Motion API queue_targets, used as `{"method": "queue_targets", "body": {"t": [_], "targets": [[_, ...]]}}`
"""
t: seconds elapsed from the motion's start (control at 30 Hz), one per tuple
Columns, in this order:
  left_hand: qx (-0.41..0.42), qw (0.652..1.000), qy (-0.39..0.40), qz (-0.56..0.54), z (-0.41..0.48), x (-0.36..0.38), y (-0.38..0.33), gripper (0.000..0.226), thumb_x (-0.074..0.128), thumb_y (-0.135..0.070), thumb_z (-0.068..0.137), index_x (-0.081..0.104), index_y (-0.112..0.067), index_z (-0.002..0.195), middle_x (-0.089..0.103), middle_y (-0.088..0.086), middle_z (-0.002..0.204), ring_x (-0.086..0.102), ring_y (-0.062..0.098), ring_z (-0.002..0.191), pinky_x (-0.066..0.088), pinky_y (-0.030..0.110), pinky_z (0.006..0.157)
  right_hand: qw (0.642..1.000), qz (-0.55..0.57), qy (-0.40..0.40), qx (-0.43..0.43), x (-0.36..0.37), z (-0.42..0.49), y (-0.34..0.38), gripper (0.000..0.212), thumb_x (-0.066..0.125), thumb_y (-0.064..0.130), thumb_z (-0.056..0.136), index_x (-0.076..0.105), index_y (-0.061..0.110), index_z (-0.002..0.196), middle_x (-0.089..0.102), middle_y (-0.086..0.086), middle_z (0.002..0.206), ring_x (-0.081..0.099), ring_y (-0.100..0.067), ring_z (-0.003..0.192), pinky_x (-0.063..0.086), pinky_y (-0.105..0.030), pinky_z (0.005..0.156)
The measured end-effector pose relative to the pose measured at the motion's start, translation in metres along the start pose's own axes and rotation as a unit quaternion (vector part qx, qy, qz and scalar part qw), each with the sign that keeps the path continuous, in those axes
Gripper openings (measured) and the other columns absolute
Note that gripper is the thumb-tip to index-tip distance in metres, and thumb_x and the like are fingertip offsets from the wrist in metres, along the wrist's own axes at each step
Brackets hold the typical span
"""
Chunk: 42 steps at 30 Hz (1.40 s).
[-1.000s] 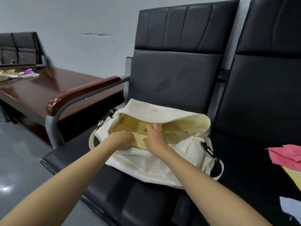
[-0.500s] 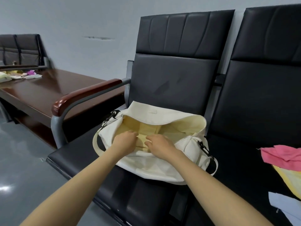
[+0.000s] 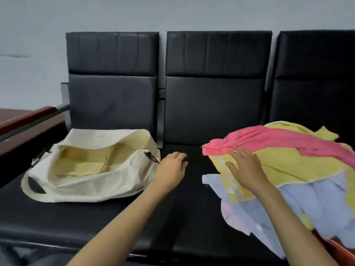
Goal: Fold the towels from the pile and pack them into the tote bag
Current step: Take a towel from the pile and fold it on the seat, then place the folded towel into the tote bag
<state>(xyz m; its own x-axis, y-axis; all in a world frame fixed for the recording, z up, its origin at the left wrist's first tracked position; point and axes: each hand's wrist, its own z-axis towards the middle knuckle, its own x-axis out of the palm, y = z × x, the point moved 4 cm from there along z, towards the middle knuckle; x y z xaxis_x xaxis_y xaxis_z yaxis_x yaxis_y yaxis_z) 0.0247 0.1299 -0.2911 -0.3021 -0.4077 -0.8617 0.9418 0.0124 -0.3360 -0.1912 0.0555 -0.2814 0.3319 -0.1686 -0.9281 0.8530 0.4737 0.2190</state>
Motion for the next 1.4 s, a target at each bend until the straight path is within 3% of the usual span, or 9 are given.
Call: {"method": "queue_targets", "body": {"t": [0.33, 0.5, 0.63, 0.87, 0.97, 1.07, 1.2, 1.3, 1.4], "targets": [[0.061, 0.985, 0.144, -0.074, 0.028, 0.115, -0.158, 0.042, 0.042, -0.032, 0.100, 0.044, -0.019, 0.139, 0.046, 0.001, 0.139, 0.047, 0.022, 0.124, 0.042, 0.032, 0.091, 0.979, -0.051, 0.073, 0.183, -0.029, -0.044, -0.147, 0.049, 0.039, 0.042, 0.101, 0.029, 0.032, 0.148, 0.001, -0.002, 0.161, -0.014, -0.026, 0.147, 0.001, -0.053, 0.117], [0.036, 0.975, 0.192, -0.107, 0.042, 0.156, -0.187, 0.038, 0.047, -0.036, 0.094, 0.050, -0.013, 0.124, 0.051, 0.005, 0.126, 0.050, 0.027, 0.116, 0.045, 0.036, 0.089, 0.968, -0.038, 0.134, 0.210, -0.018, -0.034, -0.174, 0.056, 0.037, 0.047, 0.100, 0.021, 0.031, 0.151, -0.008, -0.004, 0.161, -0.020, -0.029, 0.146, -0.002, -0.057, 0.116], [0.044, 0.973, 0.191, -0.119, 0.070, 0.170, -0.200, 0.045, 0.046, -0.040, 0.097, 0.044, -0.015, 0.134, 0.050, 0.010, 0.128, 0.050, 0.030, 0.117, 0.044, 0.039, 0.093, 0.971, -0.019, 0.085, 0.223, -0.024, -0.002, -0.202, 0.053, 0.033, 0.045, 0.101, 0.025, 0.027, 0.150, 0.003, -0.004, 0.161, -0.007, -0.027, 0.148, 0.002, -0.052, 0.118], [0.087, 0.969, 0.225, -0.060, 0.106, 0.201, -0.230, 0.047, 0.036, -0.038, 0.102, 0.032, -0.026, 0.147, 0.039, 0.014, 0.130, 0.041, 0.035, 0.120, 0.039, 0.041, 0.099, 0.954, 0.053, -0.054, 0.291, -0.047, 0.050, -0.259, 0.061, 0.047, 0.022, 0.098, 0.019, 0.012, 0.151, 0.025, -0.017, 0.152, 0.028, -0.036, 0.139, 0.032, -0.048, 0.110], [0.095, 0.966, 0.239, -0.028, 0.104, 0.212, -0.232, 0.046, 0.029, -0.036, 0.104, 0.029, -0.023, 0.148, 0.035, 0.015, 0.134, 0.038, 0.034, 0.121, 0.037, 0.042, 0.100, 0.949, 0.005, -0.053, 0.312, -0.050, 0.056, -0.268, 0.029, 0.044, 0.013, 0.097, 0.051, 0.004, 0.123, 0.051, -0.020, 0.127, 0.050, -0.035, 0.111, 0.044, -0.044, 0.091], [0.101, 0.966, 0.236, -0.034, 0.097, 0.212, -0.229, 0.048, 0.026, -0.035, 0.105, 0.025, -0.021, 0.150, 0.034, 0.014, 0.136, 0.036, 0.032, 0.122, 0.033, 0.040, 0.103, 0.953, -0.056, -0.063, 0.290, -0.048, 0.054, -0.258, 0.018, 0.038, 0.004, 0.095, 0.055, 0.006, 0.091, 0.060, -0.016, 0.106, 0.052, -0.031, 0.090, 0.043, -0.039, 0.076], [0.077, 0.956, 0.258, -0.120, 0.076, 0.203, -0.218, 0.050, 0.025, -0.036, 0.105, 0.022, -0.019, 0.152, 0.030, 0.009, 0.144, 0.028, 0.028, 0.130, 0.022, 0.033, 0.112, 0.962, -0.078, -0.060, 0.253, -0.047, 0.045, -0.236, 0.024, 0.037, 0.004, 0.096, 0.059, 0.002, 0.107, 0.060, -0.015, 0.113, 0.050, -0.032, 0.106, 0.039, -0.036, 0.081], [0.071, 0.942, 0.291, -0.152, 0.063, 0.192, -0.210, 0.050, 0.028, -0.032, 0.105, 0.022, -0.015, 0.152, 0.025, 0.007, 0.153, 0.024, 0.026, 0.139, 0.016, 0.030, 0.114, 0.971, -0.089, -0.035, 0.218, -0.045, 0.029, -0.201, 0.024, 0.039, 0.014, 0.099, 0.059, 0.012, 0.113, 0.060, -0.006, 0.115, 0.044, -0.027, 0.112, 0.032, -0.036, 0.086], [0.053, 0.922, 0.316, -0.217, 0.049, 0.167, -0.200, 0.031, 0.036, -0.014, 0.100, 0.047, -0.013, 0.129, 0.047, 0.003, 0.128, 0.041, 0.020, 0.121, 0.031, 0.029, 0.100, 0.981, 0.047, 0.037, 0.183, -0.028, 0.009, -0.157, 0.022, 0.041, 0.015, 0.098, 0.059, 0.013, 0.110, 0.063, -0.007, 0.113, 0.053, -0.025, 0.109, 0.034, -0.033, 0.087]]}}
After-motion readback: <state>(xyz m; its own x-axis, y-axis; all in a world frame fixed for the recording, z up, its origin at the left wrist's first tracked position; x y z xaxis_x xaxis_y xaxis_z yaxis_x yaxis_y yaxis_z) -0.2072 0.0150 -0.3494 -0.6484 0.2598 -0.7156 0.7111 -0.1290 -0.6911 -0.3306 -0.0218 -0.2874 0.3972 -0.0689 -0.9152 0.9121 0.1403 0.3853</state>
